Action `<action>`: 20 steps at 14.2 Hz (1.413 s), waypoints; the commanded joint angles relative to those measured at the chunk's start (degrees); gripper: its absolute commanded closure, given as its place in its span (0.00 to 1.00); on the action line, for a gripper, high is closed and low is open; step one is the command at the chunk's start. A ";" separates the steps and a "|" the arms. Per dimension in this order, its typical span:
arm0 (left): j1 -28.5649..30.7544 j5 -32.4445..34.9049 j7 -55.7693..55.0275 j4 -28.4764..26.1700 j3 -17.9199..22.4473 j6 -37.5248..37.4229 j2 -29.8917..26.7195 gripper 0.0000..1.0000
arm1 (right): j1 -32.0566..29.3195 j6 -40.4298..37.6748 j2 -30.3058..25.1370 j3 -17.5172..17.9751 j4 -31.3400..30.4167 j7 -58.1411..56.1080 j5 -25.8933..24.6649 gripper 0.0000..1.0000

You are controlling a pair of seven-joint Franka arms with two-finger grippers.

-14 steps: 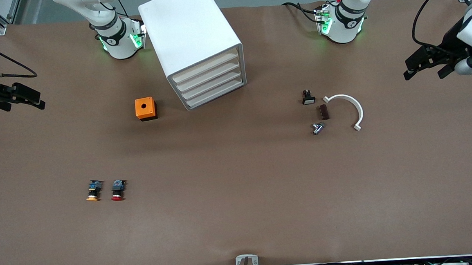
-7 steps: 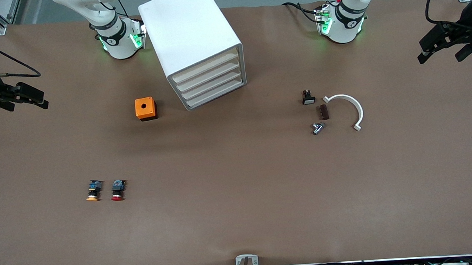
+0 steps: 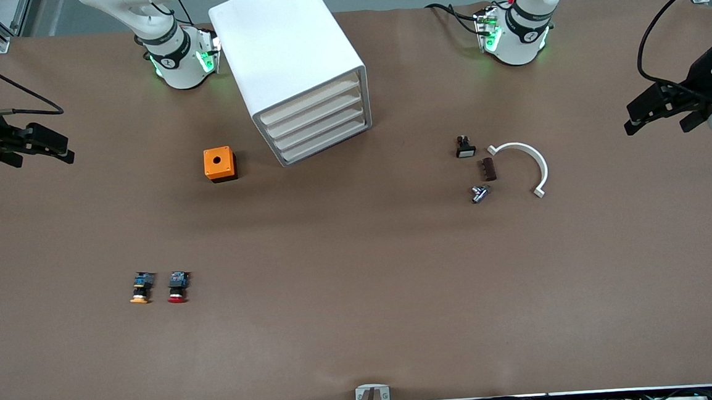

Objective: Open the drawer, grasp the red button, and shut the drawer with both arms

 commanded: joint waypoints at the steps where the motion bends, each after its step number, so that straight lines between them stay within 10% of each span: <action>1: 0.17 1.29 -0.39 3.69 -0.51 -1.69 1.66 0.00 | 1.63 1.41 -1.82 -0.14 -1.46 -0.23 -1.33 0.00; 20: 0.08 1.21 -0.39 3.97 -0.68 -1.87 2.37 0.00 | 1.37 3.88 -2.69 -0.40 -1.55 -1.81 -0.54 0.00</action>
